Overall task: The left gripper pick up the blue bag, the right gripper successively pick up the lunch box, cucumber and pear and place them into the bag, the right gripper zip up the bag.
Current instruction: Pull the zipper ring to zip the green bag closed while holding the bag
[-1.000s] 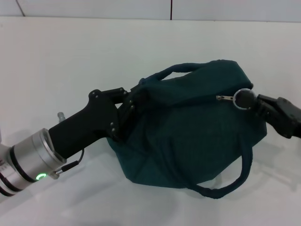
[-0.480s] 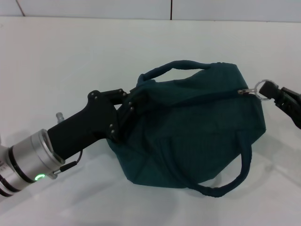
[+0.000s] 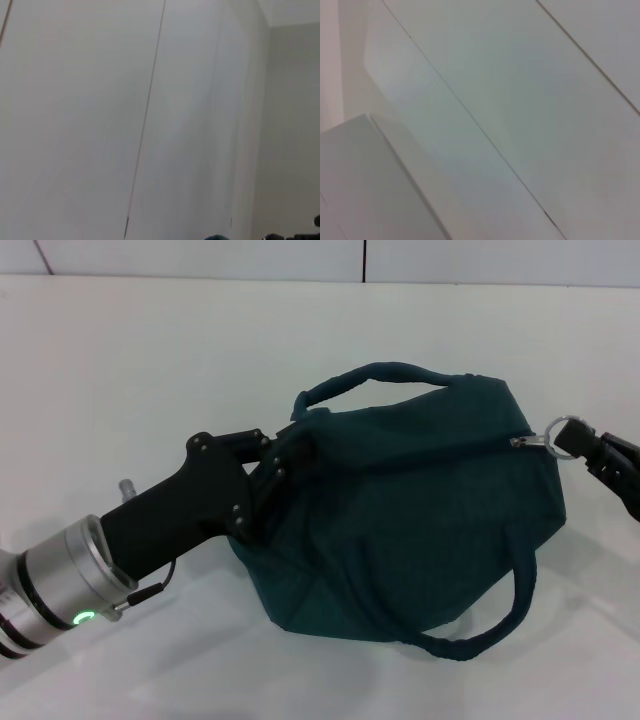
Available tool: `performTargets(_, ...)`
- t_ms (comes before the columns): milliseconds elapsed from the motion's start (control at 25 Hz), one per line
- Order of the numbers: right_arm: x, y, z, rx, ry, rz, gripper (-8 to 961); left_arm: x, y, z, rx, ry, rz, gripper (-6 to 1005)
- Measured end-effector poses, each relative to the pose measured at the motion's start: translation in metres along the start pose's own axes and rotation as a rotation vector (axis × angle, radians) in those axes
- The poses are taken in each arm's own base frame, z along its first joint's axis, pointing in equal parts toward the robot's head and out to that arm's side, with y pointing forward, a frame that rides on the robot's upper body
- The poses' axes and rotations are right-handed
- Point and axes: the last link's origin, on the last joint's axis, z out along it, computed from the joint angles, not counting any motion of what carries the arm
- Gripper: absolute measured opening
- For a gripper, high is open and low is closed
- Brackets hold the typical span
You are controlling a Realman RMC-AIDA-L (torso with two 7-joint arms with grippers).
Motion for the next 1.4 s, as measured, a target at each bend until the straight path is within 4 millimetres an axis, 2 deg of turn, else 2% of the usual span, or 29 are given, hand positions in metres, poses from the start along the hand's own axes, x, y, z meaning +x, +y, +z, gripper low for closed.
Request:
performTargets(280,0.003,0.002,0.001,-0.015,0.024,0.001,17,0.009,0.0,0.005,-0.07,0.018,-0.014,141)
performTargets(440,0.005,0.004,0.006,-0.044,0.054,-0.002,17,0.016,-0.003,0.014,-0.156,-0.027,-0.048,145)
performTargets(640,0.005,0.007,0.008,-0.072,0.056,-0.006,17,0.016,-0.002,0.023,-0.224,-0.074,-0.075,306)
performTargets(920,0.005,0.008,0.006,-0.075,0.052,-0.006,18,0.015,-0.003,0.023,-0.213,-0.076,-0.089,575)
performTargets(1000,0.004,0.01,0.004,-0.081,0.049,-0.006,18,0.015,-0.005,0.022,-0.196,-0.074,-0.084,546)
performTargets(1200,0.001,0.014,0.002,-0.117,0.038,-0.018,18,0.015,-0.013,0.019,-0.119,-0.067,-0.085,347)
performTargets(1400,0.001,0.015,0.001,-0.118,0.033,-0.019,18,0.015,-0.015,0.018,-0.112,-0.067,-0.074,249)
